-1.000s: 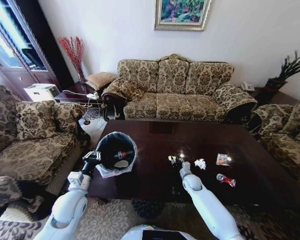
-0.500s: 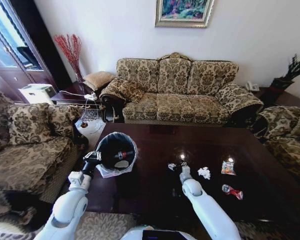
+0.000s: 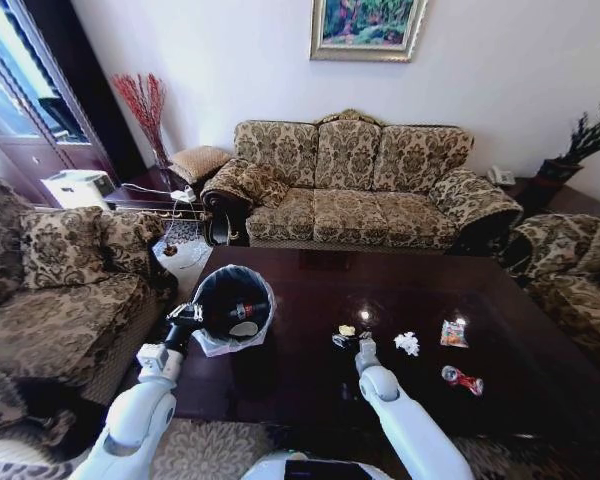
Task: Move to the front of the table and place the trash on the table into the trash bin.
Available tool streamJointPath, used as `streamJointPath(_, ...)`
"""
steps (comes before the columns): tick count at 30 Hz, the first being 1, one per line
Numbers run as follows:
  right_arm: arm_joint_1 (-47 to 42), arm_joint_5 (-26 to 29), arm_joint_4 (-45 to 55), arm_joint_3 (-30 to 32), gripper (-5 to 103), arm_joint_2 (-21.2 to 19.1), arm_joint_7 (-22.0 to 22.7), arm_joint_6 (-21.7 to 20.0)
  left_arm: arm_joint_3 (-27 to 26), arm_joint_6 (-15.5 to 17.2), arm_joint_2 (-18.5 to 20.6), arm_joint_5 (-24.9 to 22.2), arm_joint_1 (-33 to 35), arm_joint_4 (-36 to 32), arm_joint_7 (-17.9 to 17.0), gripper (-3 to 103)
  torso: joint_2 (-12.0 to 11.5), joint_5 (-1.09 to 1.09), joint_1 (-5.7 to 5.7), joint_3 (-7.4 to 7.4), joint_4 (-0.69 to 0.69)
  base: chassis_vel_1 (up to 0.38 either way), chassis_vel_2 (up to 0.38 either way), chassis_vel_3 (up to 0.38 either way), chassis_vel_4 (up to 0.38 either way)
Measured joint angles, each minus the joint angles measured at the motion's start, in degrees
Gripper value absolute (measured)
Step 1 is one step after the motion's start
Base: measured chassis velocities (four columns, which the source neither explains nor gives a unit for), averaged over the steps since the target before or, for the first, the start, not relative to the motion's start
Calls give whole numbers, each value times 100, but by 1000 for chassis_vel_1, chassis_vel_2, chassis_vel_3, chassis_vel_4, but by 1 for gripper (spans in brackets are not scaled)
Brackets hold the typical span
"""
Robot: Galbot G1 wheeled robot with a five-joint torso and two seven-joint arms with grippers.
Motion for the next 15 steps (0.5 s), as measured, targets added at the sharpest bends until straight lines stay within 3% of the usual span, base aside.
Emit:
streamJointPath(4, 23, 6, -87, 27, 103, 71, -14, 18, 7, -4, -10, 23, 13, -2, 1, 2, 1, 0, -4, -1, 1, 0, 0, 0, 0)
streamJointPath(6, 24, 7, -92, 28, 98, 78, -16, 18, 9, -3, -12, 25, 14, -5, 1, 2, 1, 0, -4, -1, 1, 0, 0, 0, 0)
streamJointPath(10, 41, 16, -148, 71, 77, 126, -33, 23, 13, -4, -13, 32, 14, -16, 1, 2, 0, 0, -3, -1, 1, 0, 0, 0, 0)
streamJointPath(15, 41, -3, -235, 111, 66, 133, -90, 82, 12, -4, -11, 32, 6, -17, 1, 2, 0, 0, -3, -1, 1, 0, 0, 0, 0)
